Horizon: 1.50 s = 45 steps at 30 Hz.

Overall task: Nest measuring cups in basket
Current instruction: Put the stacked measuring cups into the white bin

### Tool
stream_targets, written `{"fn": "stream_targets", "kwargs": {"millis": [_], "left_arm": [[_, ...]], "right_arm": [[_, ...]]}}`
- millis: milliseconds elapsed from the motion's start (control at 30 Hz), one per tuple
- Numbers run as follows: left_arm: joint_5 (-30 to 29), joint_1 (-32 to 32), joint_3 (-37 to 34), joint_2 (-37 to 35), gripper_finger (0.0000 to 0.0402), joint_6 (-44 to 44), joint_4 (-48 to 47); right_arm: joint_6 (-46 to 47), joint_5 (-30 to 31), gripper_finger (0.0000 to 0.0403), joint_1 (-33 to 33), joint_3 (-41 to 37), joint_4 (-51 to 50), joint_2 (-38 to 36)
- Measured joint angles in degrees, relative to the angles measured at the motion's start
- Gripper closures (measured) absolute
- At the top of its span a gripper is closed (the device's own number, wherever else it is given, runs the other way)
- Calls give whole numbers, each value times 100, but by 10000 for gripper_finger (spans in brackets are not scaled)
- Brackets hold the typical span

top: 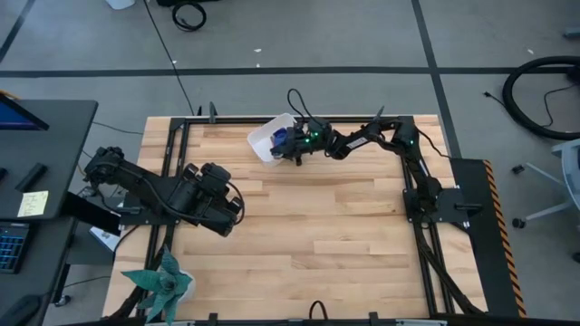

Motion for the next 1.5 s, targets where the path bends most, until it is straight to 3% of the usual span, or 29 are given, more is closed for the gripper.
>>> {"fn": "stream_targets", "kwargs": {"millis": [600, 833, 1167, 1300, 1500], "left_arm": [[0, 0, 0, 0, 393, -309, 62], [0, 0, 0, 0, 393, -425, 93], [11, 5, 0, 0, 393, -463, 166], [312, 242, 0, 2, 393, -518, 255], [366, 1046, 0, 4, 393, 258, 1070]], "right_arm": [[-252, -329, 308, -129, 9, -429, -26], [-246, -262, 235, -127, 13, -391, -37], [-230, -257, 232, -127, 4, -343, -26], [-212, -258, 232, -127, 2, -304, -20], [25, -238, 232, -129, -9, -78, 0]]}}
